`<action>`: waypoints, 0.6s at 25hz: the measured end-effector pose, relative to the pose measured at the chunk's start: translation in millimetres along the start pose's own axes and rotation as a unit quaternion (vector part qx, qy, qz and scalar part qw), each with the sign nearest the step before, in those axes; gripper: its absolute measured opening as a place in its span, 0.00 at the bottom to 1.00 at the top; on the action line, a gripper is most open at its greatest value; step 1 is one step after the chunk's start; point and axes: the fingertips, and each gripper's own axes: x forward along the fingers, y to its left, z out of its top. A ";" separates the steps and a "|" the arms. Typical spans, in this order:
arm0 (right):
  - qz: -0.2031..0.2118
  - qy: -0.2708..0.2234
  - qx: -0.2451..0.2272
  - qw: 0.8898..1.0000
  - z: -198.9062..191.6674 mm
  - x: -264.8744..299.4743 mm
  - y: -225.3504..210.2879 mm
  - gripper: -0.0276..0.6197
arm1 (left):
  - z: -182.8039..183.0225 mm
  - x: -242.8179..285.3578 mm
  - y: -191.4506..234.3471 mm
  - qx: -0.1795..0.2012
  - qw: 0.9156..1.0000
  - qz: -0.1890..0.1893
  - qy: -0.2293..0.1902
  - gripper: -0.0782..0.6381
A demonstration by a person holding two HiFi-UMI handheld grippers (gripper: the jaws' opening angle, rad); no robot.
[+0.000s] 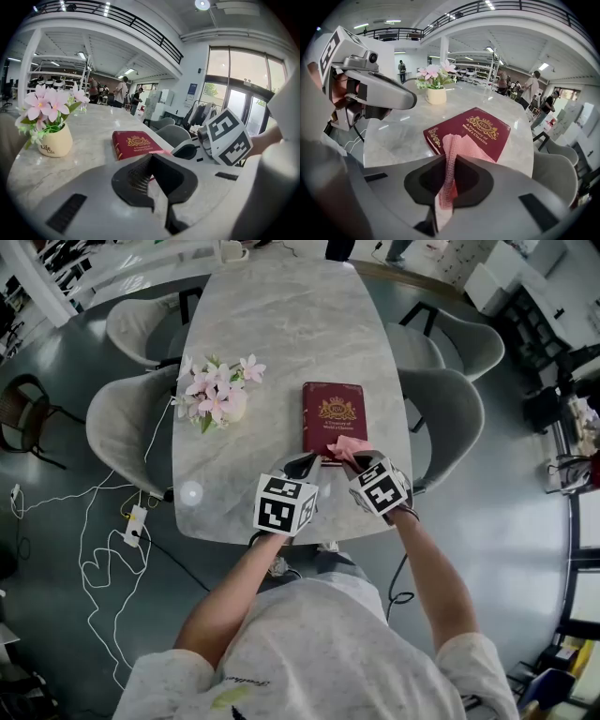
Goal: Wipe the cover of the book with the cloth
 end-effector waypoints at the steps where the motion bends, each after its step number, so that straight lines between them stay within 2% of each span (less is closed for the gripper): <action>1: -0.002 0.001 0.001 1.000 -0.8 -1.0 1.4 0.07 | -0.6 -0.8 -0.6 0.000 1.000 -0.003 0.000 0.12; 10: -0.010 0.006 0.008 1.000 1.2 -11.4 15.8 0.07 | -2.7 -9.9 0.7 -0.001 1.000 -0.019 -0.004 0.12; 15: -0.018 -0.006 -0.007 1.000 14.6 -21.9 14.8 0.07 | -3.7 -13.5 6.3 -0.003 1.000 -0.018 -0.008 0.12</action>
